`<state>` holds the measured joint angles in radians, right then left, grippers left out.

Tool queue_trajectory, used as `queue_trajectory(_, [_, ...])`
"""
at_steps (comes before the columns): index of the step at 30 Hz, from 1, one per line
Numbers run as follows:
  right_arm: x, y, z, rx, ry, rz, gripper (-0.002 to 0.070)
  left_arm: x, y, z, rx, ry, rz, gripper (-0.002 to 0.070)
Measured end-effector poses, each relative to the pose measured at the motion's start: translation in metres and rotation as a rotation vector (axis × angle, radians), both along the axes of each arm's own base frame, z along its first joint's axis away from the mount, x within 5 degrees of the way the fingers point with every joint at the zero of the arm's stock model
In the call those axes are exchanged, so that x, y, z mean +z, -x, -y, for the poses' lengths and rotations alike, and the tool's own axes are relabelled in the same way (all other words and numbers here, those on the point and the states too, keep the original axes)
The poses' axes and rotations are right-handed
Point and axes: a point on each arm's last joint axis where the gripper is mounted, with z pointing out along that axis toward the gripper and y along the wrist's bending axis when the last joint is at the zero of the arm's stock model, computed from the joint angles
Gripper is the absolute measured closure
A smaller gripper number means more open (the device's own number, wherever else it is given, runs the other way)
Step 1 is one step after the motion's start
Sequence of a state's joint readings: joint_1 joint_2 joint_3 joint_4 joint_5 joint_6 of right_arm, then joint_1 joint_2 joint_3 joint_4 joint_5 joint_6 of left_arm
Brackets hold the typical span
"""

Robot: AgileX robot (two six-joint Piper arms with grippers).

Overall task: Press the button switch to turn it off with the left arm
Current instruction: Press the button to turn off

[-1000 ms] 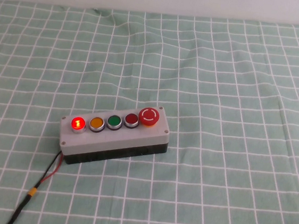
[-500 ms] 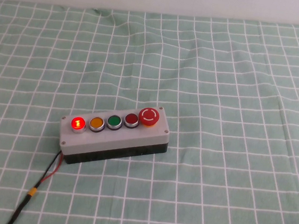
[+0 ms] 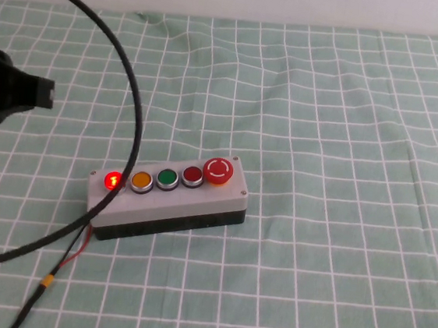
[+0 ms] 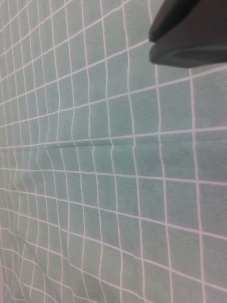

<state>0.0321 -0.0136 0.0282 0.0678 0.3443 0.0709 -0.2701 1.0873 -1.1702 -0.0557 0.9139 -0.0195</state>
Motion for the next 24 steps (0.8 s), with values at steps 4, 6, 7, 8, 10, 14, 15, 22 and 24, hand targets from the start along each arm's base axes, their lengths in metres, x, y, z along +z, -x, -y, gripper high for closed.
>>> queue_trajectory(4, [0.0, 0.0, 0.0, 0.0, 0.0, 0.0, 0.0692, -0.014, -0.029, 0.009, -0.041, -0.055, -0.125, 0.0678])
queue_trajectory(6, [0.0, 0.0, 0.0, 0.0, 0.0, 0.0, 0.0692, -0.021, -0.042, 0.013, -0.047, -0.07, -0.163, 0.0678])
queue_trajectory(7, [0.0, 0.0, 0.0, 0.0, 0.0, 0.0, 0.0692, -0.026, -0.048, 0.015, -0.049, -0.077, -0.184, 0.0678])
queue_trajectory(8, [0.0, 0.0, 0.0, 0.0, 0.0, 0.0, 0.0692, -0.031, -0.054, 0.016, -0.052, -0.082, -0.205, 0.0678])
queue_trajectory(10, [0.0, 0.0, 0.0, 0.0, 0.0, 0.0, 0.0692, -0.043, -0.065, 0.02, -0.053, -0.088, -0.25, 0.0678])
queue_trajectory(14, [0.0, 0.0, 0.0, 0.0, 0.0, 0.0, 0.0692, -0.067, -0.083, 0.028, -0.068, -0.081, -0.335, 0.0678])
queue_trajectory(15, [0.0, 0.0, 0.0, 0.0, 0.0, 0.0, 0.0692, -0.073, -0.087, 0.03, -0.075, -0.079, -0.353, 0.0678])
queue_trajectory(22, [0.0, 0.0, 0.0, 0.0, 0.0, 0.0, 0.0692, -0.104, -0.108, 0.038, -0.091, -0.075, -0.409, 0.0678])
queue_trajectory(24, [0.0, 0.0, 0.0, 0.0, 0.0, 0.0, 0.0692, -0.112, -0.113, 0.039, -0.089, -0.075, -0.422, 0.0678])
